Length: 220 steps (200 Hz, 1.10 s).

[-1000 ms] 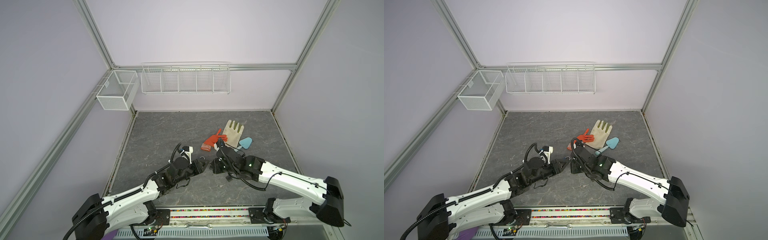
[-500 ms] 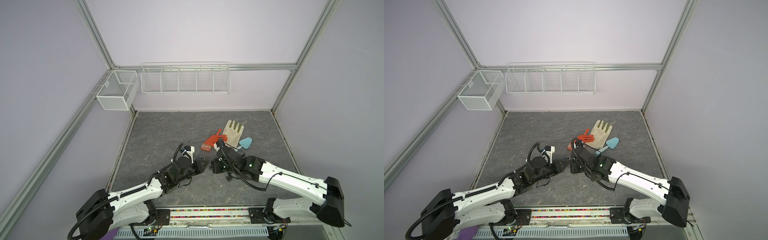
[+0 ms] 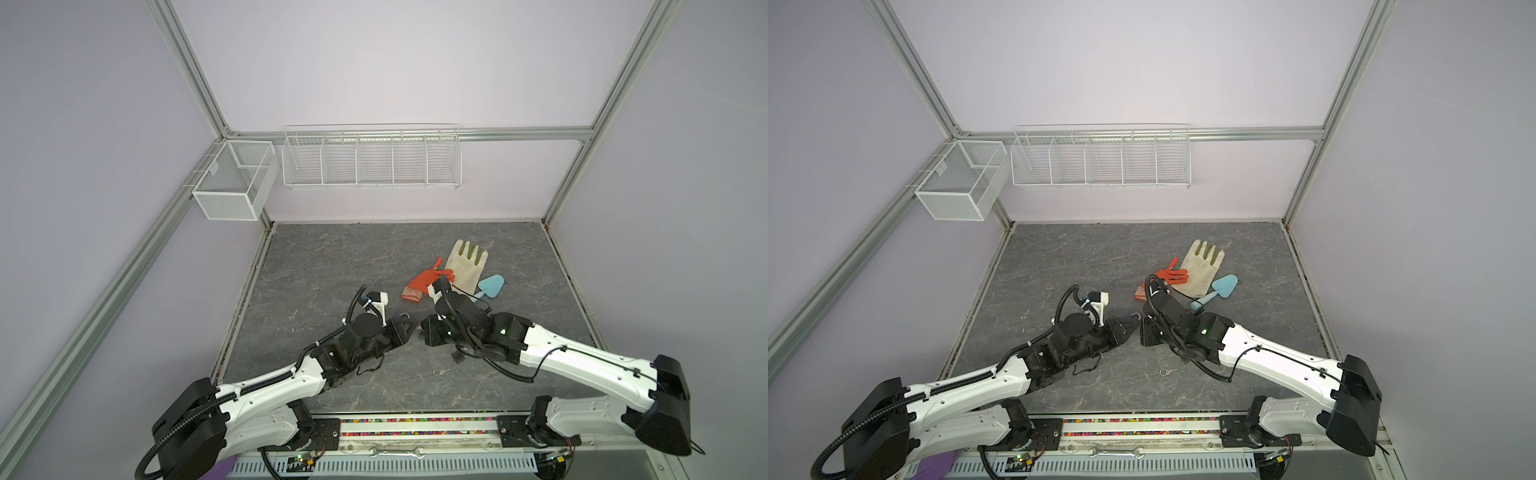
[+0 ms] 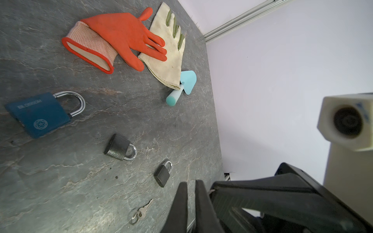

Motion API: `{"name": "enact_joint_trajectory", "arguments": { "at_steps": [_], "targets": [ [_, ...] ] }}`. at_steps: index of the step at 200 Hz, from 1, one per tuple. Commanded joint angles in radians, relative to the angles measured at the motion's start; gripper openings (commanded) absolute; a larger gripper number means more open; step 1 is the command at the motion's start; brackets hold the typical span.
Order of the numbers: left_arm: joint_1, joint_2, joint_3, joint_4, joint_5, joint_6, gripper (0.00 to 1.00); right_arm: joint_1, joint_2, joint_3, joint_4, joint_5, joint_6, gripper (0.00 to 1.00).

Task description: Unlock with the key

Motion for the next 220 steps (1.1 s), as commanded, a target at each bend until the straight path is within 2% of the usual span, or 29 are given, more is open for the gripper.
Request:
{"name": "enact_joint_trajectory", "arguments": {
  "at_steps": [1, 56, 108, 176, 204, 220],
  "targets": [
    [-0.006, -0.021, 0.021, 0.019, -0.025, -0.035, 0.07, -0.003, -0.025, -0.025, 0.031, 0.001, 0.008, 0.06],
    [-0.006, -0.066, 0.02, 0.013, -0.054, -0.054, 0.0, -0.003, -0.053, -0.056, 0.079, -0.005, 0.005, 0.06],
    [-0.006, -0.078, 0.022, 0.01, -0.068, -0.047, 0.0, -0.003, -0.074, -0.063, 0.115, -0.01, 0.007, 0.07],
    [-0.003, -0.079, -0.028, 0.184, -0.093, 0.028, 0.0, -0.017, -0.097, -0.076, 0.141, -0.049, 0.026, 0.25],
    [0.023, -0.087, 0.018, 0.109, -0.045, 0.16, 0.0, -0.065, -0.143, -0.112, 0.197, -0.144, 0.028, 0.34],
    [0.058, -0.087, 0.034, 0.093, 0.018, 0.203, 0.0, -0.129, -0.177, -0.157, 0.246, -0.257, 0.019, 0.4]
  ]
}}
